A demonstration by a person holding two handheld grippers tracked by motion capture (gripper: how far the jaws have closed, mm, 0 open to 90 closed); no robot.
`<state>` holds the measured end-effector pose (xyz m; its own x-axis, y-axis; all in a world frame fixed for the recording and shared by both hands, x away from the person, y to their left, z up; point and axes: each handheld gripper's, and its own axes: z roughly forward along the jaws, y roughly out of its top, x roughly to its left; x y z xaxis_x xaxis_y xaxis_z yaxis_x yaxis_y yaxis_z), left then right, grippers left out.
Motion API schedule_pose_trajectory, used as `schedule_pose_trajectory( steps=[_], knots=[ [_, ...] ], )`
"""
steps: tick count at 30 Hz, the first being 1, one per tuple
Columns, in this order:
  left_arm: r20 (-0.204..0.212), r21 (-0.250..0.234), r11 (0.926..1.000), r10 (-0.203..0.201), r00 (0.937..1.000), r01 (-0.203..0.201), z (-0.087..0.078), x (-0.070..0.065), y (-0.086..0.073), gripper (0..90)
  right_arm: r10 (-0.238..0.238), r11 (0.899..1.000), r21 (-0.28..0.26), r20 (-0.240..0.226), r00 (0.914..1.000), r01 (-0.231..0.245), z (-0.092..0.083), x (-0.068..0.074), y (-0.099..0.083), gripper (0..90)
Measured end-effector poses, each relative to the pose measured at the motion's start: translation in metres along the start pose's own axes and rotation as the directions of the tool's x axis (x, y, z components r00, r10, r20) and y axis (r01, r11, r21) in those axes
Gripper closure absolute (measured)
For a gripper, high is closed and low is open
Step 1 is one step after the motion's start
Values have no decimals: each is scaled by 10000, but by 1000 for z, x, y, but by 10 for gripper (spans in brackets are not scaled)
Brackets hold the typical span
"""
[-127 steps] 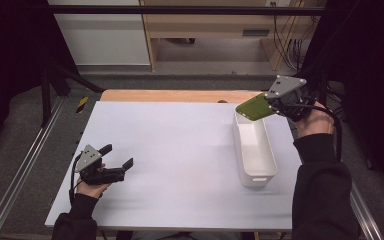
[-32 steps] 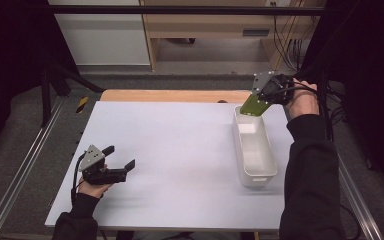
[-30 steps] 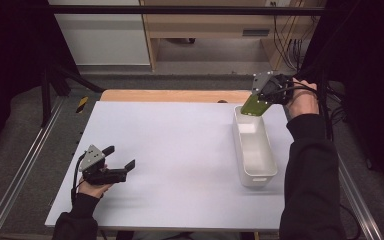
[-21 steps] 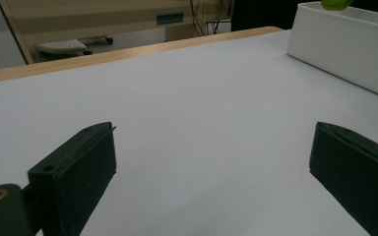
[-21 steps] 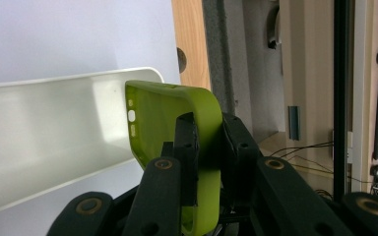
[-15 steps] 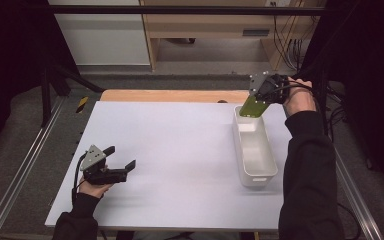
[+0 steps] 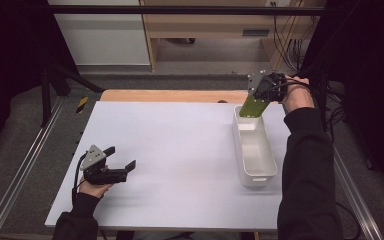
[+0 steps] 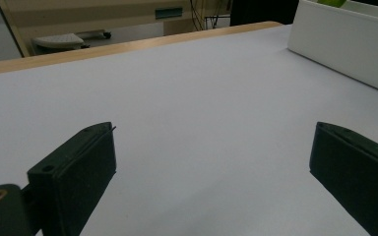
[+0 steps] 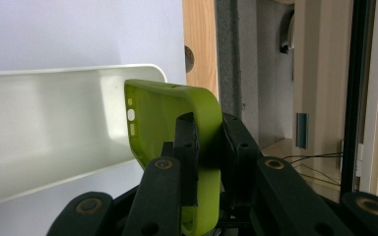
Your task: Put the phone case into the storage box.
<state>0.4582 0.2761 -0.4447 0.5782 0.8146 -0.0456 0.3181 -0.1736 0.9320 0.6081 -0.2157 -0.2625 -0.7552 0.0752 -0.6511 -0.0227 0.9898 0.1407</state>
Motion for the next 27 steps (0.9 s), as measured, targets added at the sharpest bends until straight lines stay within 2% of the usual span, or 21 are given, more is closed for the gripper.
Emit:
schedule_pose_trajectory(
  steps=[6,14,27],
  knots=[
    [8,52,10000,-14,10000,14,0,0,0,34,-21,10000,-23,-188,9998,20,4,-2,0,789],
    [18,37,10000,-76,10000,76,0,1,-1,33,-308,9994,-137,-376,9988,303,10,-6,2,788],
    [-33,86,9999,-113,9999,113,1,2,-1,33,-518,9985,-206,-631,9967,506,28,-9,2,788]
  ],
)
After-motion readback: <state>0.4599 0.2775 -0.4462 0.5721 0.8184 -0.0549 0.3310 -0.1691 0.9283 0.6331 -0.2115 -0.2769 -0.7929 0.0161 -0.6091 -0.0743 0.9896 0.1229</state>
